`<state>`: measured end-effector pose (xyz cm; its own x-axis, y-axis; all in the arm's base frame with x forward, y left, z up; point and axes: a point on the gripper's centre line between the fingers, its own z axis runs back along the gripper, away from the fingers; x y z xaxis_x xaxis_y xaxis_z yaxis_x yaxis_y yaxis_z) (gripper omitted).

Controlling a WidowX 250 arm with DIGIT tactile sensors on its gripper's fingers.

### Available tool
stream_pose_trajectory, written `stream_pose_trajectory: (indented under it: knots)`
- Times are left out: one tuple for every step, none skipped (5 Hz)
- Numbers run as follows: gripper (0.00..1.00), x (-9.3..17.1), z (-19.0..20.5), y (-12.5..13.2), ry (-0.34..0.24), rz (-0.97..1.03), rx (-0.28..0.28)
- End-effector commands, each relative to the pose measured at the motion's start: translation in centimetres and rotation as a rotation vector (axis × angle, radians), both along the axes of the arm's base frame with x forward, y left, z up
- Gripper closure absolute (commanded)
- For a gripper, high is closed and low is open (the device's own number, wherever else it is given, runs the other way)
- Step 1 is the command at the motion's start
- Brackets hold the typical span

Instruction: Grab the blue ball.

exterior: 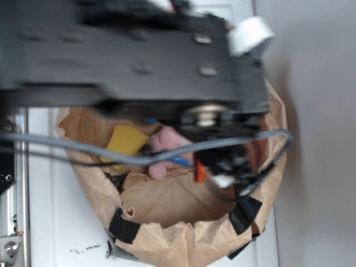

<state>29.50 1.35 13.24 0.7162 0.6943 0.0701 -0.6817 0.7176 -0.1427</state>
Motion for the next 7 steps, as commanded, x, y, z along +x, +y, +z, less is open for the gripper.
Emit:
stream_pose_trajectory:
  knots:
    - [0.00,-1.3,1.6,3.0,-0.114,-0.018,-0.020]
    - [0.00,-2.2,1.0,3.4,-0.140,-0.033,0.017]
    - [0.00,-2.4,0.1,3.7,-0.101,-0.034,0.037]
    - [0.00,-3.4,-0.4,3.6,-0.079,-0.049,0.056]
    - [0.00,-3.6,-1.6,4.0,-0.075,-0.022,0.080]
    - [0.00,-4.1,-2.7,4.7,-0.042,0.087,0.081]
    - [0.00,-4.1,-2.7,4.7,-0.042,0.087,0.081]
